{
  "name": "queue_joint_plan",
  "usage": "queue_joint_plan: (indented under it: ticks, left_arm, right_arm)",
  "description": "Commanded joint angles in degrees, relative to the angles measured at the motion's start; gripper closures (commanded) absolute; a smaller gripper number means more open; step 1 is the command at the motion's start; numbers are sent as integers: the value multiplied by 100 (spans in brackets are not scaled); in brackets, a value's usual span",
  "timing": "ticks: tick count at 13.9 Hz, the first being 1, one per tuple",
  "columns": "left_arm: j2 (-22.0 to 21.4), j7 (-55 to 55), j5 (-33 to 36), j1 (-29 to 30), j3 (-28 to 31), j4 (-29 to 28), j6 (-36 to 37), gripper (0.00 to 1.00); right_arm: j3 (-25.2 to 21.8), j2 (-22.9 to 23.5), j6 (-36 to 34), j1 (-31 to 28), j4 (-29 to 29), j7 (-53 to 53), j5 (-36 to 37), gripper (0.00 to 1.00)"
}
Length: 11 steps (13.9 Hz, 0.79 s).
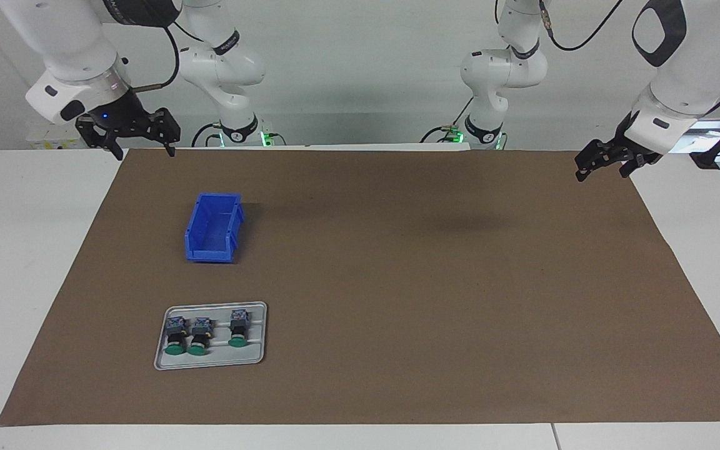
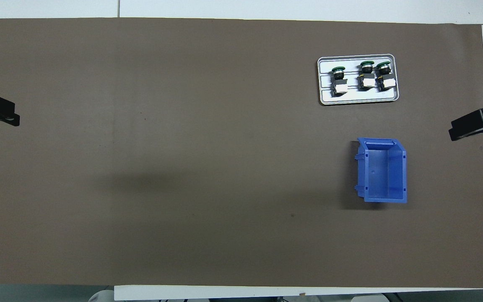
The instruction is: Place and press button with both arms
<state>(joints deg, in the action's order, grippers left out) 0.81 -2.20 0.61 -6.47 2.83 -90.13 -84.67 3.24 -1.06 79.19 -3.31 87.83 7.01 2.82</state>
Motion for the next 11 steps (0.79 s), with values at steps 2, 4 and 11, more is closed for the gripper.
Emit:
queue_joint_plan:
  ticks: [2, 4, 11]
  left_arm:
    - [-116, -26, 18, 5, 16, -110, -58, 0]
    - [-116, -17, 18, -4, 16, -110, -58, 0]
    - [-116, -8, 18, -12, 16, -119, -23, 0]
  right_arm:
    - [28, -123, 114, -82, 165, 46, -18, 1]
    - [19, -123, 88, -82, 164, 46, -18, 1]
    - [63, -53, 882, 32, 235, 169, -27, 1]
